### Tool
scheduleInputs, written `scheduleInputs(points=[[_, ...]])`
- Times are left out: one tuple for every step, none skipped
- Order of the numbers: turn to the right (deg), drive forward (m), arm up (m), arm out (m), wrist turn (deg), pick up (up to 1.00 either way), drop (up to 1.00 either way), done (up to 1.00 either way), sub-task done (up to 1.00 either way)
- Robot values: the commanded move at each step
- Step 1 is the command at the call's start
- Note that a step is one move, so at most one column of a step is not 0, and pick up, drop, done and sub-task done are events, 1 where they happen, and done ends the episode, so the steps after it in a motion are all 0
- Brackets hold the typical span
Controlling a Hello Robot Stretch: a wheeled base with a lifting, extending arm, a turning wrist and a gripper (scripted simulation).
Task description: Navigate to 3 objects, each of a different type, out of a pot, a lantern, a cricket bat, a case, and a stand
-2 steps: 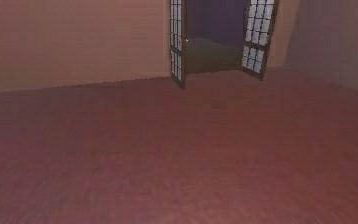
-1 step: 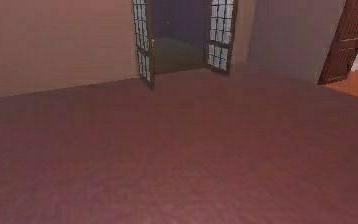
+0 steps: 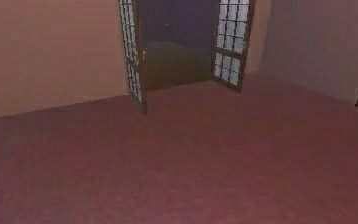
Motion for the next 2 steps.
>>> scheduleInputs(points=[[0.0,1.0,0.0,0.0,0.0,0.0,0.0,0.0,0.0],[0.0,1.0,0.0,0.0,0.0,0.0,0.0,0.0,0.0]])
